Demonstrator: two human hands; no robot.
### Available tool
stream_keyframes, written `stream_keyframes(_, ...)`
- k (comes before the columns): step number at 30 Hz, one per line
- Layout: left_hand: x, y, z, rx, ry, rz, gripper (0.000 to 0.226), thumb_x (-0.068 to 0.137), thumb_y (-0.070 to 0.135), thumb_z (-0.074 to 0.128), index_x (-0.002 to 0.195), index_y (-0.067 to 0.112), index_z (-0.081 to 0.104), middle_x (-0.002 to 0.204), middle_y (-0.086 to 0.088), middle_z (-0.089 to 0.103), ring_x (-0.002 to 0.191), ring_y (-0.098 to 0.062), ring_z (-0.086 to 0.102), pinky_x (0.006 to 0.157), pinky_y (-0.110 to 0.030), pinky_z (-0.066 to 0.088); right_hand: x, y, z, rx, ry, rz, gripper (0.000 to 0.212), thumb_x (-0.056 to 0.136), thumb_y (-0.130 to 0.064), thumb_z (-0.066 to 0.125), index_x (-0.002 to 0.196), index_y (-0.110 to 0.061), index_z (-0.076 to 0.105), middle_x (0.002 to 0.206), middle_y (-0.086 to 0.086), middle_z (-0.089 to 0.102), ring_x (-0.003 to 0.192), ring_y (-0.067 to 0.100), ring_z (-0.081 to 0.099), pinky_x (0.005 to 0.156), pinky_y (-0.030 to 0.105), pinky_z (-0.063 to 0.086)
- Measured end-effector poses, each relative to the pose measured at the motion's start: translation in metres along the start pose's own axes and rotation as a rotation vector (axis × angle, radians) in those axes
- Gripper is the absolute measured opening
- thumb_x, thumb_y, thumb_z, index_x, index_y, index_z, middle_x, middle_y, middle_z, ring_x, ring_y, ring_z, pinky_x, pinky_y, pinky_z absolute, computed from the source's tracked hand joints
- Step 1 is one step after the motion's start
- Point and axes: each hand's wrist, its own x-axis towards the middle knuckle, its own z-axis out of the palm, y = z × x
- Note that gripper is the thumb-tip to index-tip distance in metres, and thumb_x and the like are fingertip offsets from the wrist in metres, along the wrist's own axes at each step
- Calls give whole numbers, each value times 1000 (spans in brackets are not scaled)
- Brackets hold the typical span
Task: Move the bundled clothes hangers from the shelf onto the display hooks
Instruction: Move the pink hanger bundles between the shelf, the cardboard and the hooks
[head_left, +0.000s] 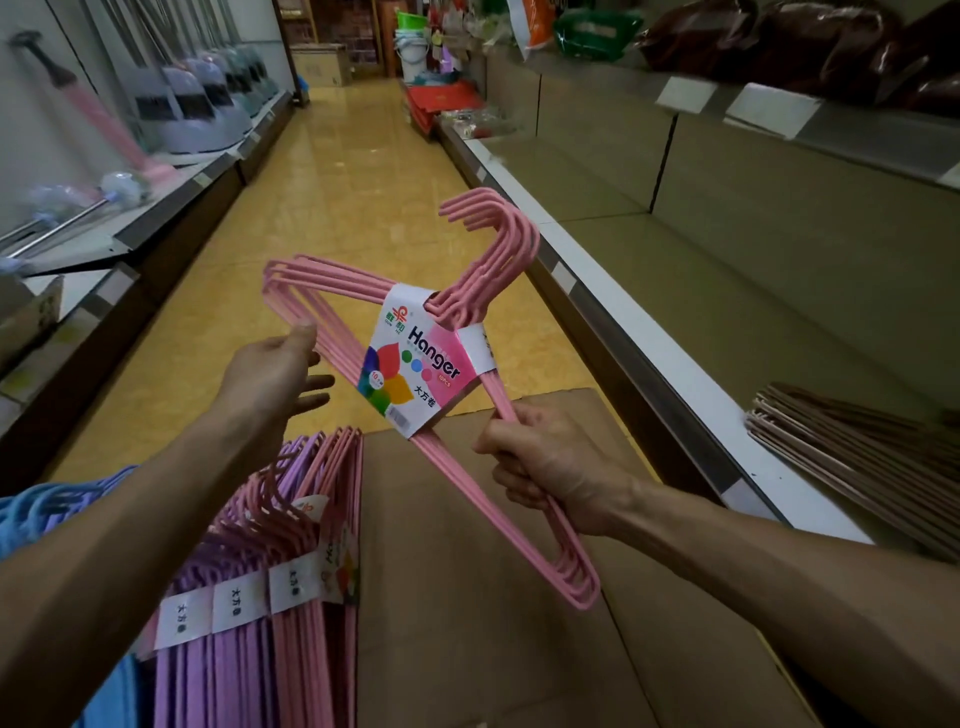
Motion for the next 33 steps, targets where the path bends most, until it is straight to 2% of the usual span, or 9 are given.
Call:
stream_keyframes(3, -7, 4, 2, 283, 89, 228, 44, 102, 40, 47, 138, 15, 51, 132, -7, 59, 111, -23, 60, 98, -45, 50, -5, -2, 1, -150, 75, -49, 15, 89, -14, 65, 79, -13, 54, 54, -5, 49, 43, 8, 42, 41, 20, 37)
stream_keyframes(6, -22, 19, 11, 344, -46, 471, 32, 100, 41, 49, 125, 24, 62, 117, 3, 64, 107, -12, 59, 90, -30, 49, -7, 4, 4, -222, 126, -19, 12, 92, -14, 64, 94, -4, 57, 63, -2, 54, 42, 1, 49, 42, 16, 41)
stream_keyframes(11, -46, 34, 44, 302, -397, 535, 37, 93, 46, 58, 128, 37, 53, 109, 28, 56, 102, 16, 51, 81, -8, 39, -15, 18, 14, -302, 175, 34, 17, 89, -31, 71, 97, -21, 59, 86, 7, 67, 66, 11, 64, 59, 25, 55)
stream_keyframes(15, -52, 31, 66, 325, -351, 593, 50, 86, 42, 70, 131, 24, 59, 112, 14, 66, 102, 4, 62, 85, -13, 49, -23, 26, 25, -208, 187, 41, 26, 84, -42, 73, 99, -25, 60, 91, 9, 69, 67, 11, 65, 60, 22, 54)
stream_keyframes(18, -51, 30, 69, 278, -274, 590, 41, 86, 32, 74, 124, 23, 64, 108, 9, 69, 98, -2, 66, 83, -21, 56, -28, 27, 27, -4, 102, 107, 35, 83, -38, 73, 110, -19, 61, 84, 8, 65, 53, 4, 59, 52, 17, 51)
stream_keyframes(23, -43, 24, 56, 55, -298, 414, 33, 85, 16, 74, 118, 17, 70, 104, 9, 73, 93, 2, 69, 71, -8, 52, -20, 22, 16, 346, -172, 332, 46, 89, -22, 71, 131, -13, 54, 92, 8, 64, 76, 21, 64, 73, 34, 57)
stream_keyframes(27, -45, 16, 43, 4, -400, 310, 28, 84, 9, 72, 112, 14, 72, 100, 5, 76, 90, 1, 71, 68, -7, 51, -12, 23, 11, 409, -312, 410, 35, 90, -9, 66, 124, -11, 58, 101, 10, 68, 88, 22, 67, 82, 35, 56)
stream_keyframes(30, -45, 17, 32, 190, -505, 252, 19, 87, 24, 71, 106, 25, 72, 97, 13, 74, 87, 8, 68, 66, -4, 46, -10, 35, 19, 387, -328, 448, 36, 90, -2, 64, 124, -12, 56, 105, 9, 71, 91, 23, 69, 86, 39, 56)
stream_keyframes(33, -35, 13, 18, 481, -536, 224, 43, 82, 56, 64, 105, 23, 77, 105, 16, 67, 91, 9, 57, 69, -12, 37, -10, 51, 31, 326, -289, 465, 39, 90, -1, 64, 126, -12, 54, 102, 7, 74, 90, 21, 69, 94, 42, 53)
